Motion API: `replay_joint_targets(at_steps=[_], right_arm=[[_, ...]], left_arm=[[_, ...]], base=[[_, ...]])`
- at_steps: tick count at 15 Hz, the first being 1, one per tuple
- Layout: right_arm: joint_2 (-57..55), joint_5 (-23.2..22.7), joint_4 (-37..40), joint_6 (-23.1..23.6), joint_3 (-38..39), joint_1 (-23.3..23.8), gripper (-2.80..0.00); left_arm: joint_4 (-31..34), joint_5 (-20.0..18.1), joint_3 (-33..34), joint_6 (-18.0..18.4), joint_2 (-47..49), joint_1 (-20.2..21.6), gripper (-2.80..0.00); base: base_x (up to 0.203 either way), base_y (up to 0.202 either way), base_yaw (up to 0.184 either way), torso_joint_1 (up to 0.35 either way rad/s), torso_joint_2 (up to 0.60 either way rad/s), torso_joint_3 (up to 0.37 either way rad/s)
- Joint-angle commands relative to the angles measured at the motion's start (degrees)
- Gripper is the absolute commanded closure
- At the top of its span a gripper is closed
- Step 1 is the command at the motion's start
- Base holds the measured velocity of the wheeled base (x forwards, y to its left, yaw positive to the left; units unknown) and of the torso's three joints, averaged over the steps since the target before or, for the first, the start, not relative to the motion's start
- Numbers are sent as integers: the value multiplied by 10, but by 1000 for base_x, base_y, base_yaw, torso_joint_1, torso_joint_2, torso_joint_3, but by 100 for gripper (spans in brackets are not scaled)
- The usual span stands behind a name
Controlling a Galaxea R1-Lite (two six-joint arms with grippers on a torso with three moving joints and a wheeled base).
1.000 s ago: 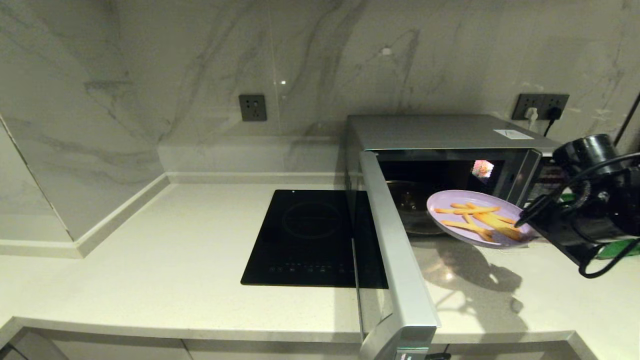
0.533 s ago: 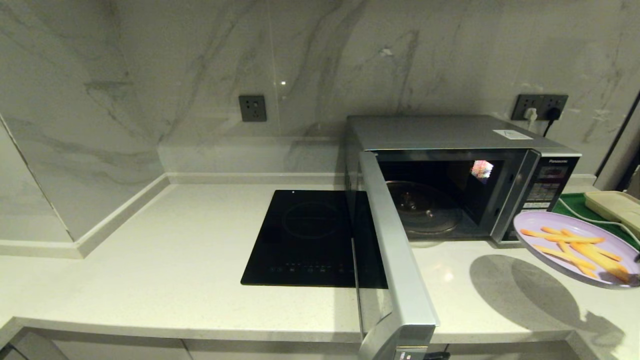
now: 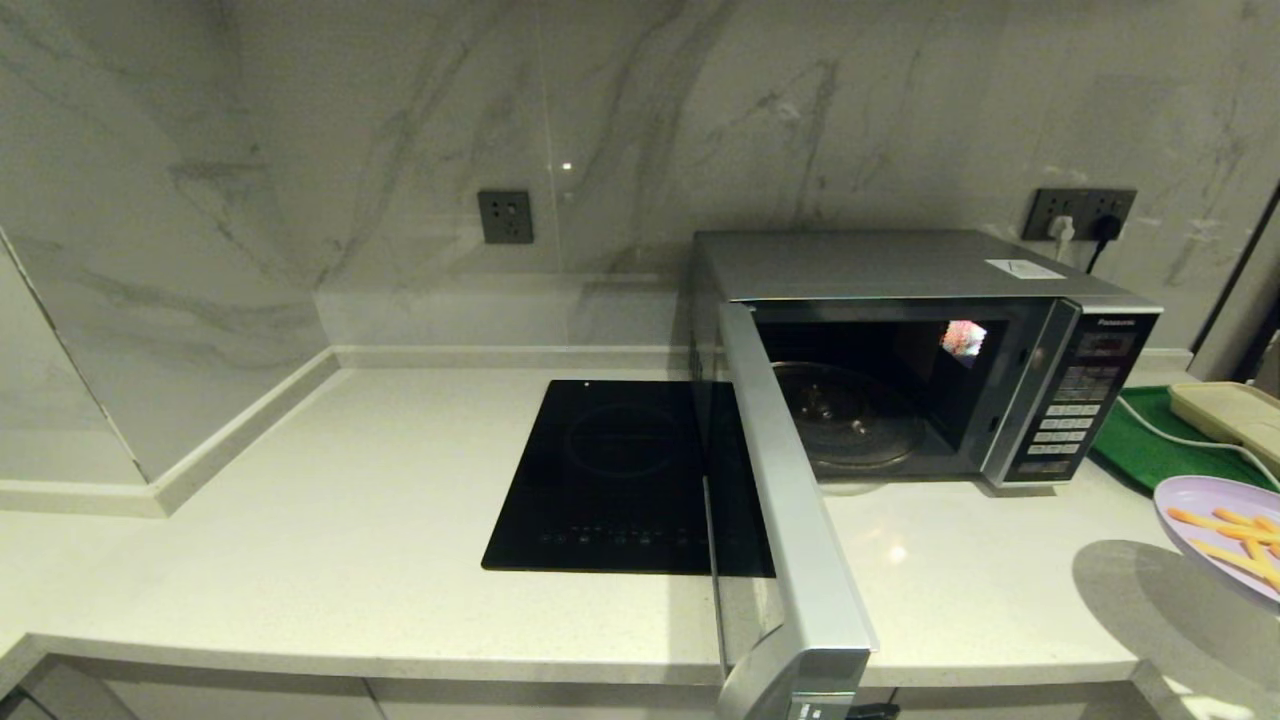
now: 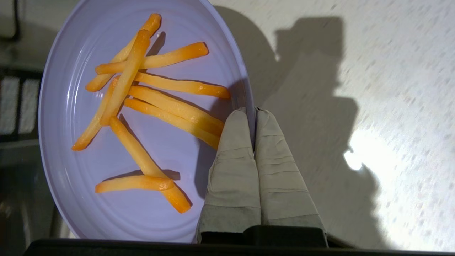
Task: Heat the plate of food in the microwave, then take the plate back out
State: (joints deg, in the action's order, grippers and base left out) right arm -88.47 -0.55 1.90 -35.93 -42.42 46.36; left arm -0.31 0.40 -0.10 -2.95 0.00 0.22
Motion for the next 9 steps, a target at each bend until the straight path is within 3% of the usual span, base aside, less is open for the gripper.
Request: replay_joint_targets(at_steps=[1,9], right_arm=[[-78,-4,-42,16,2,42,0],[-193,-5,-116,38,-24,60,0]], left_arm=[[0,0,0,0,-1,0,0],[0,0,0,0,0,0,0]], base=[[0,0,0,0,0,0],[0,0,0,0,0,0]])
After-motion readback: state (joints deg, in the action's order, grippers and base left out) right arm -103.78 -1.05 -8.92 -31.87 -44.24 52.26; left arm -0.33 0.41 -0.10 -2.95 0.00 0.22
